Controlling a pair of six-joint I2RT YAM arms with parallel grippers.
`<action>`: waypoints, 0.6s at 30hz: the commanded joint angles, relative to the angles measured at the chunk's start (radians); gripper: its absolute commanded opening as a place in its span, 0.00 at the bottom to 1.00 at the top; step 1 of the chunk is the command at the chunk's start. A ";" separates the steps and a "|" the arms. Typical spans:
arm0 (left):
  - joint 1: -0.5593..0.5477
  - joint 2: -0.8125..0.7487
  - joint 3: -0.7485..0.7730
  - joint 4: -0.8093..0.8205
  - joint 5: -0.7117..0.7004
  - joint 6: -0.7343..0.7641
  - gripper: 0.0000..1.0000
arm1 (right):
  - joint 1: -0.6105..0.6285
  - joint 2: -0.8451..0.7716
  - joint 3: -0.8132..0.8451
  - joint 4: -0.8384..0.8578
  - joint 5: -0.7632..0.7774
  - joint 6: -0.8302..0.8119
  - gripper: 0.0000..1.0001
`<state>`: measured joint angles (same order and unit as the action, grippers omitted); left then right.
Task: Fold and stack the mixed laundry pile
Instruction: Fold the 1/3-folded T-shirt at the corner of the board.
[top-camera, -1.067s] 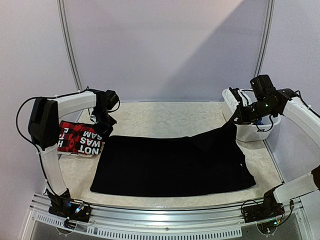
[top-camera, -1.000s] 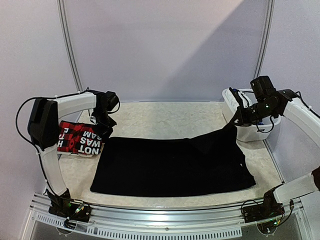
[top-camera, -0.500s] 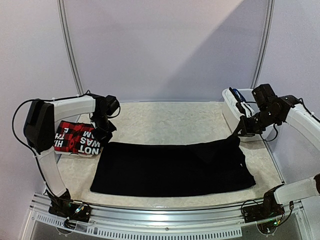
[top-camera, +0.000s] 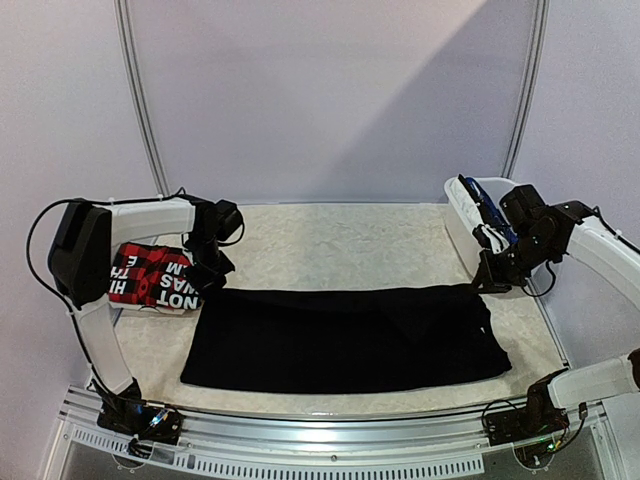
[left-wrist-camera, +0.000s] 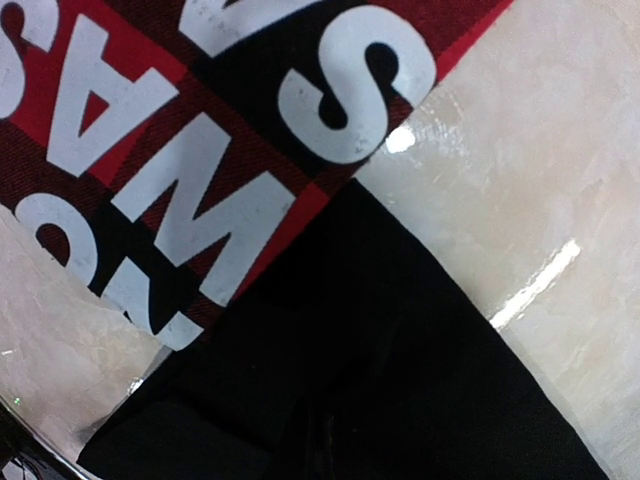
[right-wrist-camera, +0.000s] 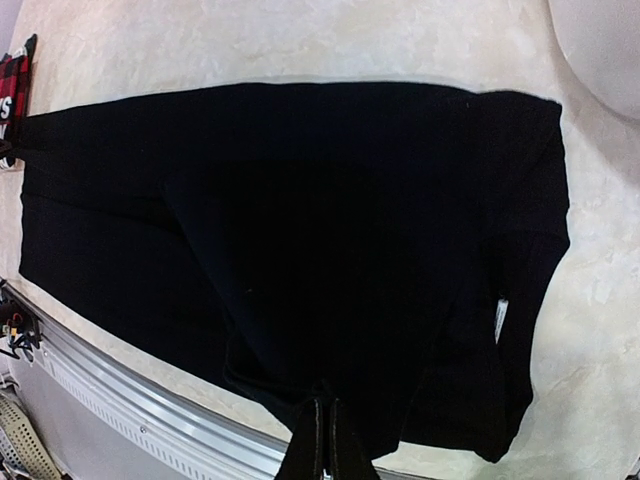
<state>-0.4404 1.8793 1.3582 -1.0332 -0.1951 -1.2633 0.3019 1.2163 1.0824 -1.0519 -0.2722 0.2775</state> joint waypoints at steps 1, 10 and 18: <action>-0.016 -0.031 -0.024 -0.005 -0.015 0.007 0.00 | 0.006 0.001 -0.036 -0.045 -0.007 0.035 0.00; -0.033 -0.051 -0.057 -0.015 -0.009 0.004 0.00 | 0.006 0.024 -0.060 -0.092 -0.003 0.064 0.00; -0.048 -0.056 -0.070 -0.036 -0.009 0.008 0.00 | 0.006 0.039 -0.089 -0.112 0.020 0.072 0.00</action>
<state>-0.4671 1.8553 1.3102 -1.0393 -0.1947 -1.2633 0.3019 1.2377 1.0256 -1.1324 -0.2714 0.3336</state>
